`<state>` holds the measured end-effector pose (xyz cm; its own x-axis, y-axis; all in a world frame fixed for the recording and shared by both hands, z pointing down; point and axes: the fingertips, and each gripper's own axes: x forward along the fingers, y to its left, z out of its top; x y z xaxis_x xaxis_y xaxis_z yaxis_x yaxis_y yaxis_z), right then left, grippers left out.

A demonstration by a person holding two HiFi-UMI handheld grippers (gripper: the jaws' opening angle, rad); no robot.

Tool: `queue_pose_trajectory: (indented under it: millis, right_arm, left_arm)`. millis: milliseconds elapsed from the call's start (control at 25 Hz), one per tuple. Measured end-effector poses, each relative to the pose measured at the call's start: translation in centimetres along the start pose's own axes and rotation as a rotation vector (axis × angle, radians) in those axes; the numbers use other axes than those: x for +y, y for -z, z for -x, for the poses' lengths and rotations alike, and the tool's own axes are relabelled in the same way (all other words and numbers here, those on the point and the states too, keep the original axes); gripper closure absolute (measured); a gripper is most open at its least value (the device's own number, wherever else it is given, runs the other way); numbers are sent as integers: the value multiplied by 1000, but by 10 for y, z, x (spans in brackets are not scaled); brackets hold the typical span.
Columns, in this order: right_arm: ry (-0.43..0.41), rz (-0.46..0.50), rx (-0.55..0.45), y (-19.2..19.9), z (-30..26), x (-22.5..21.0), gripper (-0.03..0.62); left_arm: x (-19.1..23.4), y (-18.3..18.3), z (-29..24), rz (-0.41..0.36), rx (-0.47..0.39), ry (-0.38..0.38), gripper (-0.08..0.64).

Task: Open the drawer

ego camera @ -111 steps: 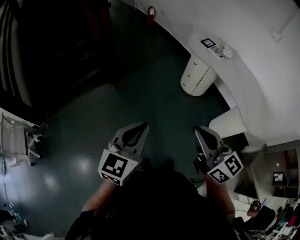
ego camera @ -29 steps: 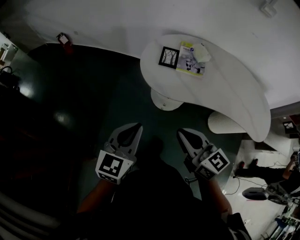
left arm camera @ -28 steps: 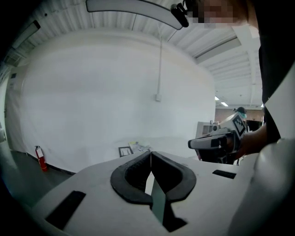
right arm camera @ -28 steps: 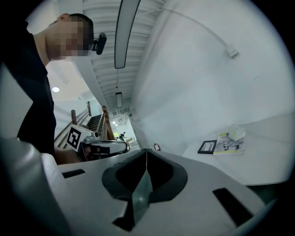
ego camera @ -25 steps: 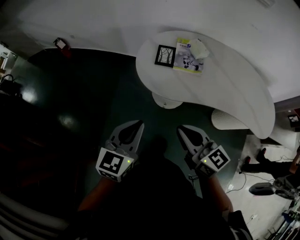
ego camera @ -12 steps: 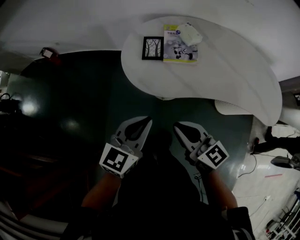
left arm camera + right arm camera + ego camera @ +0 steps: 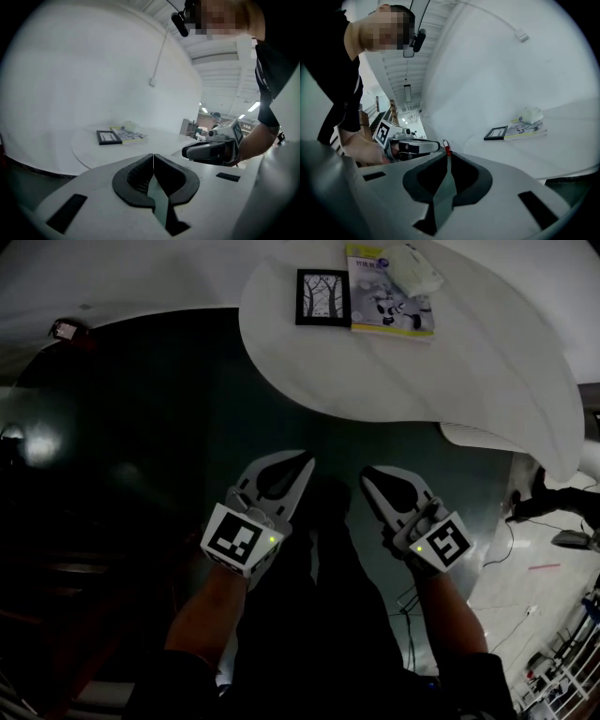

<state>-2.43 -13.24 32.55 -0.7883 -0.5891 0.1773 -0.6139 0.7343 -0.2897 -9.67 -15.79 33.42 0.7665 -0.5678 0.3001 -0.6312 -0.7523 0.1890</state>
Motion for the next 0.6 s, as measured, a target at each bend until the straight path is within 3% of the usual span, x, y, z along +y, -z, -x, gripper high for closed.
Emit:
queue_pose_trajectory:
  millis: [240,600]
  right_arm:
    - [5,-5,7,51,-33,-17,575]
    - [2,0,9,116,-71,-52,575]
  left_arm:
    - [33,46,-16,-70,33,15,548]
    - [64,117,-50,-80,64,75,548]
